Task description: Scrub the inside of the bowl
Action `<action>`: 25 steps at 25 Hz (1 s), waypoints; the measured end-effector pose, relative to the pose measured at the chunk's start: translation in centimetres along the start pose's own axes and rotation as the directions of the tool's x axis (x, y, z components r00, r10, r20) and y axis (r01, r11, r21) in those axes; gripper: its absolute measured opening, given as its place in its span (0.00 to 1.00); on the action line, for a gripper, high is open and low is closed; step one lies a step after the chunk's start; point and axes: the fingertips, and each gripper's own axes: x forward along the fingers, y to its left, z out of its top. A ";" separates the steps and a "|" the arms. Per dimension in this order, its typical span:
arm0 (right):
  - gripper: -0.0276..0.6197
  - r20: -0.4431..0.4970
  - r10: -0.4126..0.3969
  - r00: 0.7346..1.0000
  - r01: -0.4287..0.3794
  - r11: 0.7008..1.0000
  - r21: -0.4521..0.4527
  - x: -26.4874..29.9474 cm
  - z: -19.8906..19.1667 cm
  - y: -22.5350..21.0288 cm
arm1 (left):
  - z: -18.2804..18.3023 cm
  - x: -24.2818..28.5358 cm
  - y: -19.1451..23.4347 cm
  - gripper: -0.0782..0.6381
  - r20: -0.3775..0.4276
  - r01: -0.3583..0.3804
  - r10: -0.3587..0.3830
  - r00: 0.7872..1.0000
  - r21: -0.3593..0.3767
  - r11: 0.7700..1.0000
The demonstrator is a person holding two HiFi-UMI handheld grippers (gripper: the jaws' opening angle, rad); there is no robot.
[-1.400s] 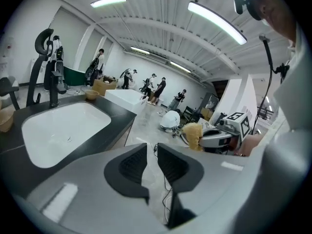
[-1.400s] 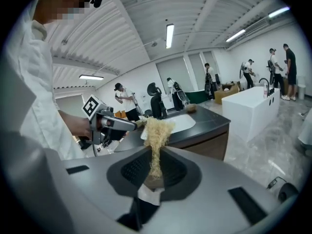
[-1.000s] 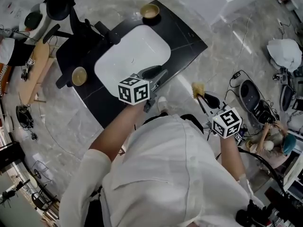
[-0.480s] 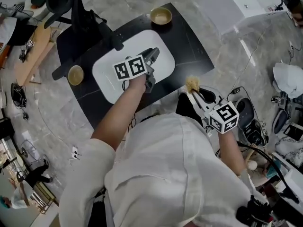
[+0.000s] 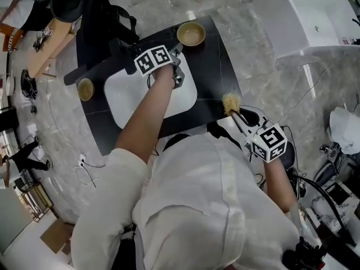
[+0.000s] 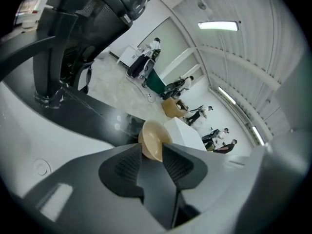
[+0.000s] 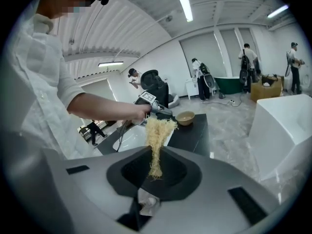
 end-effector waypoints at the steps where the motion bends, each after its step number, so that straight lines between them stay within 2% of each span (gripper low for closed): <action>1: 0.10 -0.009 0.012 1.000 -0.012 1.000 0.002 -0.3 -0.1 -0.9 | 0.6 0.8 0.4 0.26 0.008 -0.029 0.029 1.000 0.003 1.000; 5: 0.10 -0.037 0.050 0.998 -0.050 0.999 0.007 -0.7 -0.6 -3.9 | 2.2 3.7 2.5 0.27 0.007 -0.110 0.110 0.994 0.001 0.994; 10: 0.10 -0.054 0.079 0.995 -0.079 0.997 0.010 -1.2 -1.1 -6.5 | 2.0 5.6 3.7 0.29 -0.024 -0.152 0.152 0.988 0.011 0.988; 13: 0.10 -0.059 0.092 0.994 -0.091 0.996 0.011 -1.3 -0.9 -7.7 | 1.7 6.4 3.5 0.28 -0.042 -0.144 0.144 0.989 0.004 0.990; 14: 0.10 -0.059 0.095 0.994 -0.095 0.995 0.011 -1.2 -0.9 -8.0 | 1.7 6.6 3.3 0.22 -0.046 -0.143 0.144 0.989 0.014 0.990; 15: 0.10 -0.060 0.100 0.993 -0.099 0.995 0.011 -1.1 -0.9 -8.3 | 1.6 6.7 3.2 0.14 -0.051 -0.146 0.147 0.988 0.031 0.989; 18: 0.10 -0.064 0.120 0.991 -0.120 0.993 0.004 -0.5 -0.9 -8.5 | 1.4 6.3 2.7 0.13 -0.063 -0.160 0.166 0.984 0.099 0.982; 20: 0.10 -0.063 0.139 0.988 -0.140 0.990 -0.004 0.1 -0.7 -8.4 | 1.2 5.4 2.3 0.13 -0.067 -0.177 0.190 0.979 0.169 0.970; 22: 0.10 -0.059 0.163 0.985 -0.164 0.986 -0.013 0.7 -0.2 -8.0 | 0.9 4.0 1.7 0.13 -0.070 -0.193 0.217 0.974 0.253 0.948; 25: 0.10 -0.051 0.203 0.978 -0.205 0.978 -0.041 2.0 0.9 -6.9 | 0.4 1.5 0.5 0.13 -0.075 -0.200 0.247 0.966 0.387 0.900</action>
